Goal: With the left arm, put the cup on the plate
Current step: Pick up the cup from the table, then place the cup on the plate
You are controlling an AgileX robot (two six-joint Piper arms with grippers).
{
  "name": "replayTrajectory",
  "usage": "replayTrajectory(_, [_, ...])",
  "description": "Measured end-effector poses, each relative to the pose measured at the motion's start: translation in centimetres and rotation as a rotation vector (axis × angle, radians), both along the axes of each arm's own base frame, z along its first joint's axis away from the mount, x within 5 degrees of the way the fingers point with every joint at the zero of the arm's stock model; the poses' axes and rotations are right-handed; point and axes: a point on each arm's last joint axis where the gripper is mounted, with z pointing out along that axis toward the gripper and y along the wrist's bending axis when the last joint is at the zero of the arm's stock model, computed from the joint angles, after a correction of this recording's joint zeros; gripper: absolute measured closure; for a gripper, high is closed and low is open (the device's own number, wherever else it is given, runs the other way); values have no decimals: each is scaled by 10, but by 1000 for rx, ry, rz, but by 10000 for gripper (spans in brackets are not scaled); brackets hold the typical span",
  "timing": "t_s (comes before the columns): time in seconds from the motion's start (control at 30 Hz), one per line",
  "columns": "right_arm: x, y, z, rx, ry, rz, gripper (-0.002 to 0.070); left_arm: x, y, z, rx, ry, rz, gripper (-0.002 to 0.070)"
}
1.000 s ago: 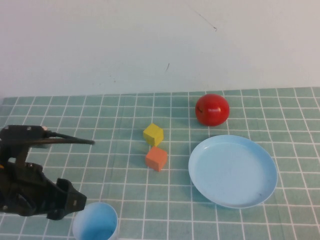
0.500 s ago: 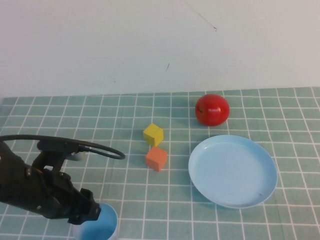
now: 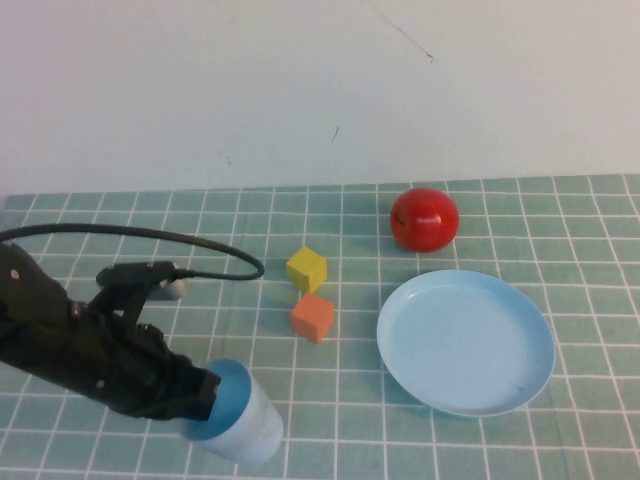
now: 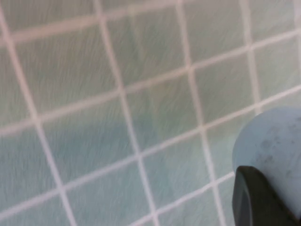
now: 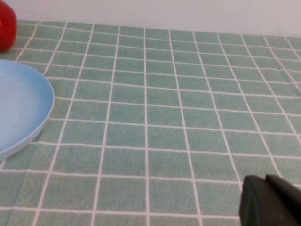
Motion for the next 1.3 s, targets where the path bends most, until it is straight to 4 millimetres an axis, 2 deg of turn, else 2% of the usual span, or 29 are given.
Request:
replayTrajectory(0.17, [0,0,0,0,0,0,678,20,-16,32,-32,-97,-27,662])
replayTrajectory(0.3, [0,0,0,0,0,0,678,38,-39,68,-76,-204,-49,662])
replayTrajectory(0.43, [0,0,0,0,0,0,678,55,-75,98,-112,-262,-91,662])
replayTrajectory(0.57, [0,0,0,0,0,0,678,74,-122,107,-97,-284,-190,662])
replayTrajectory(0.67, [0,0,0,0,0,0,678,88,-159,106,-27,-300,-267,662])
replayTrajectory(0.77, [0,0,0,0,0,0,678,100,-191,84,79,-259,-322,662])
replayTrajectory(0.93, [0,0,0,0,0,0,678,119,-225,51,170,-233,-370,662])
replayTrajectory(1.07, [0,0,0,0,0,0,678,127,-243,28,195,-215,-399,662])
replayTrajectory(1.2, [0,0,0,0,0,0,678,133,-248,8,232,-188,-392,662])
replayTrajectory(1.3, [0,0,0,0,0,0,678,134,-249,8,230,-189,-388,658])
